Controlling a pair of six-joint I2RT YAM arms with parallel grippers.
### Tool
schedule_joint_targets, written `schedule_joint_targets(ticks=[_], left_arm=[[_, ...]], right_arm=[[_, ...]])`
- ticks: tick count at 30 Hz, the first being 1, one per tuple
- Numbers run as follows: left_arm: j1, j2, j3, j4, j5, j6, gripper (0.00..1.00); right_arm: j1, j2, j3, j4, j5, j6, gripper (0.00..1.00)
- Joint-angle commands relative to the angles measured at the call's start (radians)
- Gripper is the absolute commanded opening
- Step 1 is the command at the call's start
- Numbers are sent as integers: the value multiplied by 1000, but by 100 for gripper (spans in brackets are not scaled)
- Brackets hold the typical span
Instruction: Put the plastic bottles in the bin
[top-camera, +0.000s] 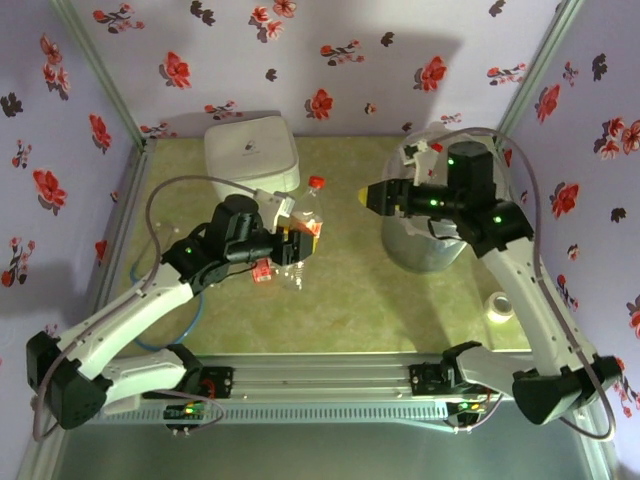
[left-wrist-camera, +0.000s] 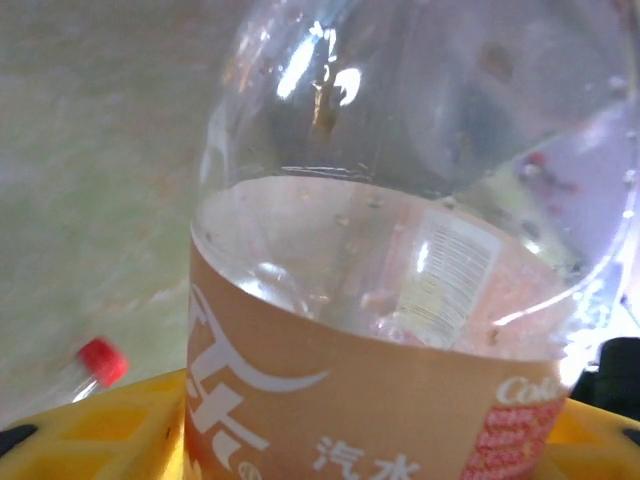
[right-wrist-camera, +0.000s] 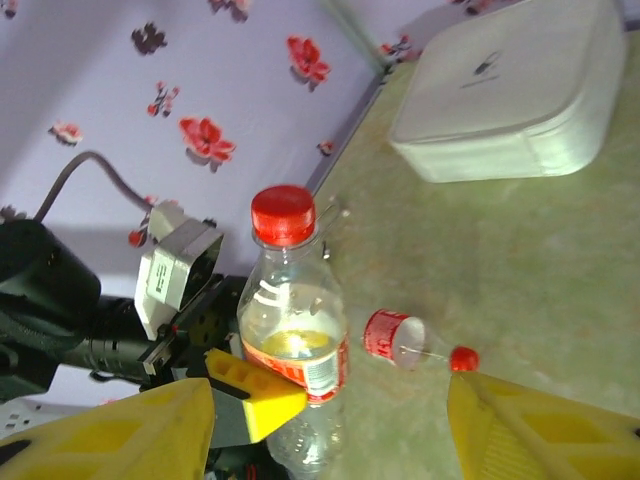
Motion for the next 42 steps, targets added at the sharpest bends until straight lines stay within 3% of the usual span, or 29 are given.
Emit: schedule_joint_targets(ticks=[1, 7, 13, 25, 32, 34, 38, 42], left_arm=[[7, 31, -22, 200, 110, -11, 59], [7, 82, 2, 253, 146, -16, 59], [7, 113, 6, 277, 172, -26, 59], [9, 135, 4, 254, 172, -19, 59], [27, 132, 2, 256, 172, -28, 61], [30, 128, -2, 252, 172, -32, 64], [45, 100, -24, 254, 172, -40, 83], [66, 67, -54, 269, 156, -48, 95]], right_arm=[[49, 45, -14, 111, -38, 26, 64], [96, 127, 5, 157, -45, 26, 73], [115, 195, 17, 193, -39, 41, 71], [118, 215, 49, 165, 53, 8, 36], [117, 209, 77, 143, 113, -13, 24], [114, 202, 81, 144, 135, -15, 22], [100, 195, 95, 143, 178, -15, 17], [67, 188, 117, 139, 207, -14, 15]])
